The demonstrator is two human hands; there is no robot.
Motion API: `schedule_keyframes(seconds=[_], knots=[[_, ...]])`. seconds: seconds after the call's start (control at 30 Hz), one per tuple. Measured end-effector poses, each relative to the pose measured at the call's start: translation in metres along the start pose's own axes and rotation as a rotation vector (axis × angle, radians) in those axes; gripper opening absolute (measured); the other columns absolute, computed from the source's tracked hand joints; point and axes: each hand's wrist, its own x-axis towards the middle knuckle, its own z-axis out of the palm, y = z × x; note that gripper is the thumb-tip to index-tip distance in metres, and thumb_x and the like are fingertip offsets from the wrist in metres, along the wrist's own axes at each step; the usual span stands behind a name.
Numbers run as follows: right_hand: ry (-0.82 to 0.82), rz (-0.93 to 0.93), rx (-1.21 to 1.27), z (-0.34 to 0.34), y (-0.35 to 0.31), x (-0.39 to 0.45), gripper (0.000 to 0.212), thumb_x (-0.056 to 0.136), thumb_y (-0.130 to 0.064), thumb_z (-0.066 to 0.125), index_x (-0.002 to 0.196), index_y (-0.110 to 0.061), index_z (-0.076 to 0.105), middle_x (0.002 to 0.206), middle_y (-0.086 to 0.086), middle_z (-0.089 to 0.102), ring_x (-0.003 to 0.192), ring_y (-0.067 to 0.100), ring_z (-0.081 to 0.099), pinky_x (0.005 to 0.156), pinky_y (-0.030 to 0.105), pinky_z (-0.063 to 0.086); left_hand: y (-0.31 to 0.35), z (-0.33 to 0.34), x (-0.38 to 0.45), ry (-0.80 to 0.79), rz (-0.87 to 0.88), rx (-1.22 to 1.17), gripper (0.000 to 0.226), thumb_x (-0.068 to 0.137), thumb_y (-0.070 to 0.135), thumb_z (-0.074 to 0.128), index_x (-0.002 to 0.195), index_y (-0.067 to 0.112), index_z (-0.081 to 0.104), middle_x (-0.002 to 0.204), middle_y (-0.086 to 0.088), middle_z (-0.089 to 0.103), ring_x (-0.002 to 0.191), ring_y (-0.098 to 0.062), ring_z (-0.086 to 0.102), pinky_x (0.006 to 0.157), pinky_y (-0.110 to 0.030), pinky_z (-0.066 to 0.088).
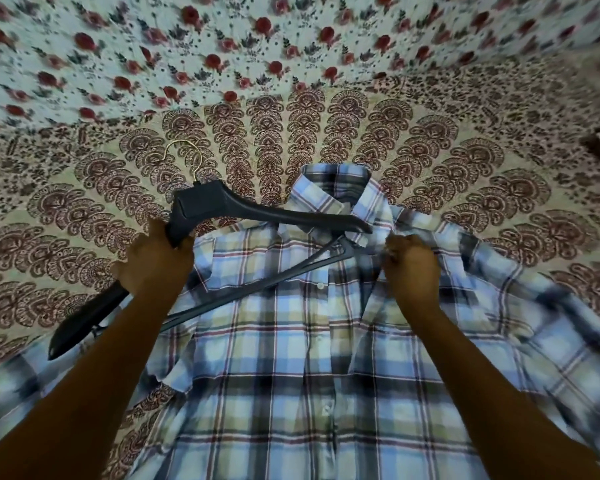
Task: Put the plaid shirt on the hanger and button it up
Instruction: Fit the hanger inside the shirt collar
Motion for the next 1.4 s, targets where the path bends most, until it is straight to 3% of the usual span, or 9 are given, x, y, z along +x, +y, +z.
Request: schedule_keyframes(seconds=[0.17, 0.27, 0.43, 0.73, 0.93, 1.03, 1.13, 1.2, 1.4], knots=[[0.355, 0.322, 0.472, -0.021, -0.003, 0.007, 0.021, 0.086, -0.015, 0.052, 0.086, 0.0, 0.066, 0.075, 0.015, 0.064, 0.067, 0.03, 0.057, 0.061, 0.028, 0.04, 0.014, 0.013, -0.002, -0.015, 0.027, -0.026, 0.032, 0.089, 0.038, 0.051, 0.109, 0.013, 0.05, 0.102, -0.023, 0.061, 0.098, -0.044, 0.057, 0.095, -0.057, 0.04], [0.447, 0.498, 0.548, -0.031, -0.003, 0.014, 0.016, 0.091, -0.009, 0.05, 0.095, 0.004, 0.059, 0.079, 0.008, 0.052, 0.073, 0.02, 0.045, 0.059, 0.017, 0.025, 0.029, 0.017, -0.003, -0.008, 0.021, -0.069, 0.033, 0.09, 0.038, 0.051, 0.112, 0.012, 0.05, 0.104, -0.025, 0.06, 0.099, -0.045, 0.056, 0.097, -0.057, 0.039], [0.438, 0.735, 0.645, -0.025, 0.02, 0.027, 0.016, 0.091, -0.013, 0.049, 0.076, -0.011, 0.045, 0.07, 0.005, 0.047, 0.074, 0.022, 0.043, 0.059, 0.024, 0.024, 0.03, 0.003, -0.001, 0.045, 0.047, -0.04, 0.04, 0.089, 0.04, 0.05, 0.116, 0.011, 0.049, 0.108, -0.027, 0.059, 0.103, -0.046, 0.055, 0.095, -0.052, 0.04], [0.282, 0.215, 0.589, -0.023, -0.022, 0.013, 0.014, 0.09, -0.019, 0.054, 0.078, -0.016, 0.046, 0.063, -0.006, 0.049, 0.056, 0.009, 0.045, 0.053, 0.027, 0.03, 0.072, 0.039, -0.006, -0.007, 0.138, 0.003, 0.031, 0.089, 0.037, 0.05, 0.107, 0.012, 0.05, 0.1, -0.023, 0.061, 0.097, -0.044, 0.057, 0.095, -0.055, 0.04], [-0.083, -0.25, 0.232, -0.006, -0.023, 0.014, 0.019, 0.081, -0.03, 0.056, 0.088, -0.018, 0.068, 0.12, 0.01, 0.058, 0.112, 0.035, 0.049, 0.088, 0.043, 0.037, 0.148, 0.062, -0.024, -0.066, 0.271, 0.054, 0.031, 0.09, 0.034, 0.047, 0.114, 0.015, 0.05, 0.11, -0.019, 0.059, 0.108, -0.037, 0.053, 0.096, -0.046, 0.031], [-0.13, -0.233, 0.346, -0.008, -0.01, 0.02, 0.032, 0.086, -0.033, 0.044, 0.103, -0.019, 0.067, 0.133, 0.012, 0.052, 0.124, 0.035, 0.044, 0.101, 0.048, 0.035, 0.172, 0.074, -0.027, -0.125, 0.309, 0.032, 0.039, 0.088, 0.04, 0.049, 0.119, 0.017, 0.049, 0.115, -0.016, 0.058, 0.111, -0.036, 0.051, 0.101, -0.048, 0.027], [0.068, -0.091, 0.144, -0.012, 0.017, 0.035, 0.043, 0.085, -0.024, 0.048, 0.127, -0.013, 0.051, 0.136, 0.013, 0.048, 0.127, 0.033, 0.04, 0.106, 0.048, 0.032, 0.181, 0.082, -0.021, -0.1, 0.329, 0.059, 0.038, 0.086, 0.035, 0.049, 0.12, 0.018, 0.048, 0.116, -0.015, 0.059, 0.112, -0.034, 0.052, 0.1, -0.048, 0.025], [-0.007, -0.031, 0.031, -0.007, 0.03, 0.048, 0.054, 0.088, -0.026, 0.055, 0.137, -0.013, 0.039, 0.139, 0.014, 0.045, 0.131, 0.033, 0.036, 0.11, 0.045, 0.026, 0.182, 0.082, -0.016, -0.103, 0.336, 0.074, 0.04, 0.086, 0.034, 0.049, 0.123, 0.018, 0.047, 0.117, -0.014, 0.059, 0.114, -0.034, 0.051, 0.1, -0.048, 0.026], [0.0, 0.015, 0.06, 0.009, 0.03, 0.071, 0.04, 0.092, -0.022, 0.051, 0.131, -0.015, 0.049, 0.121, 0.02, 0.057, 0.111, 0.039, 0.051, 0.094, 0.04, 0.038, 0.177, 0.082, -0.012, -0.151, 0.402, -0.014, 0.05, 0.086, 0.034, 0.053, 0.13, 0.015, 0.039, 0.12, -0.015, 0.057, 0.115, -0.036, 0.049, 0.103, -0.05, 0.024]])
